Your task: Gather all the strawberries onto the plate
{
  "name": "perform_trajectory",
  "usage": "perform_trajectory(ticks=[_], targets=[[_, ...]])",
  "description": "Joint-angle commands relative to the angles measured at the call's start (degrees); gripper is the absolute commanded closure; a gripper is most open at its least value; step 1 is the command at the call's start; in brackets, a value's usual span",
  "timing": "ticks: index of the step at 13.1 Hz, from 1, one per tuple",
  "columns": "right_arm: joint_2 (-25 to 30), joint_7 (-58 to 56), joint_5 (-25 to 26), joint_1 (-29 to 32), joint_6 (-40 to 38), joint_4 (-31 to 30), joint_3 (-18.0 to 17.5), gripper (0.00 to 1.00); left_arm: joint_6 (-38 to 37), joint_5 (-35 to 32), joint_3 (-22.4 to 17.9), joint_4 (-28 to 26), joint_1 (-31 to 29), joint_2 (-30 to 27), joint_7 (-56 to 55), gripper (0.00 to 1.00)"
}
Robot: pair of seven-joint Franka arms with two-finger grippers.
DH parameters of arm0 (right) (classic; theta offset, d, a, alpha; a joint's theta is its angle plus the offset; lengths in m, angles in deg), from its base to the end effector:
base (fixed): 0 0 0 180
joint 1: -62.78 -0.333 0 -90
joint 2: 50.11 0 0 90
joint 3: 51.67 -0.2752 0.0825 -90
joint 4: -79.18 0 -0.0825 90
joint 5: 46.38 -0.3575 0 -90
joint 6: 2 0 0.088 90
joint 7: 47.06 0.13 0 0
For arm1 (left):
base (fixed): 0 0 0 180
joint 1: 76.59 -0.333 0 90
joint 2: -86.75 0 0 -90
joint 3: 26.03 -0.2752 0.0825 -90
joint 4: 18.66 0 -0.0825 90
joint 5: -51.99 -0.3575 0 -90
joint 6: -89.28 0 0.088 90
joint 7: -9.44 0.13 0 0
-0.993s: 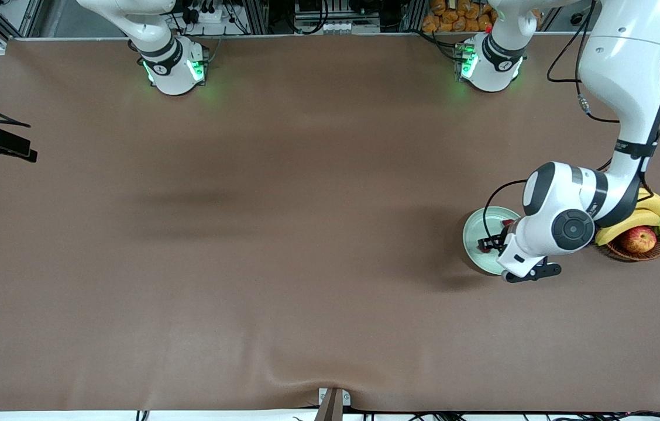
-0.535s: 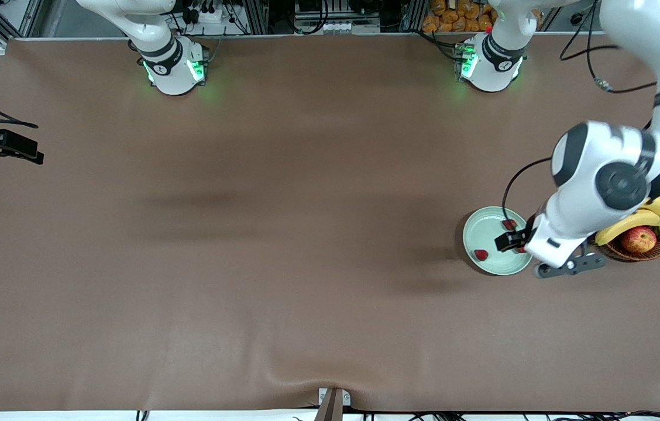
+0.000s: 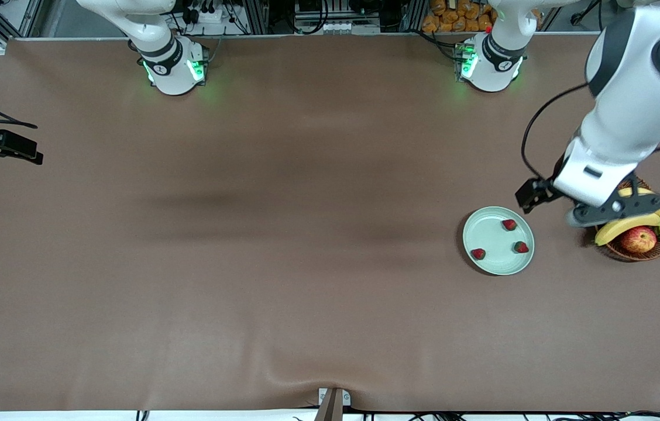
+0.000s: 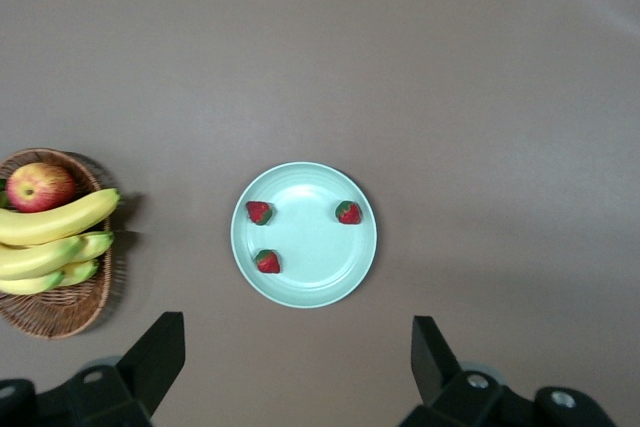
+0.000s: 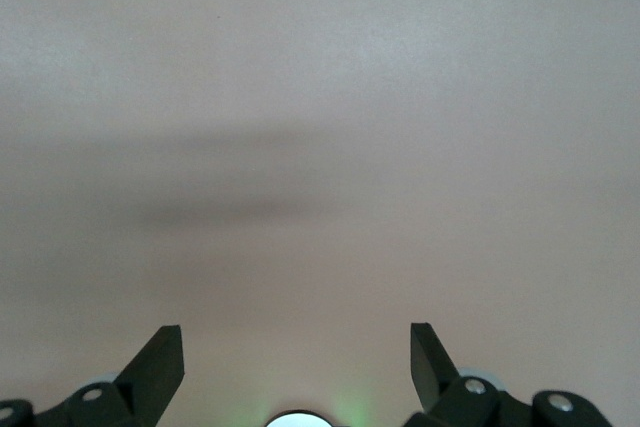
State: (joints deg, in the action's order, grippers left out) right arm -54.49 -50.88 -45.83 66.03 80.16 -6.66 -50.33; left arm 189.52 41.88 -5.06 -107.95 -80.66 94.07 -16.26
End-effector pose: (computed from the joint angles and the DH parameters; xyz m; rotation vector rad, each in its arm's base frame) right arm 0.5282 -0.0434 0.5412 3.1327 -0.0221 -0.2214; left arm 0.5599 -0.1390 0.5176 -3.0357 -0.2019 -0.1736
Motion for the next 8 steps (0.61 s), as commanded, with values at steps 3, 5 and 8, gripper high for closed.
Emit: perform_trajectory(ticks=[3,5,8], targets=[[0.16,0.31,0.68,0.01,-0.26,0.49,-0.11,0.00,-5.31,6.77,-3.30,3.77,-0.06,-3.10,6.87,0.00],[0.16,0.31,0.59,0.09,-0.26,0.49,-0.11,0.00,-8.64,7.92,-5.84,4.04,0.55,-4.15,8.65,0.00],[0.16,0.31,0.77,0.09,-0.26,0.49,-0.11,0.00,-11.90,8.01,-11.21,3.77,2.93,-5.48,13.20,0.00]])
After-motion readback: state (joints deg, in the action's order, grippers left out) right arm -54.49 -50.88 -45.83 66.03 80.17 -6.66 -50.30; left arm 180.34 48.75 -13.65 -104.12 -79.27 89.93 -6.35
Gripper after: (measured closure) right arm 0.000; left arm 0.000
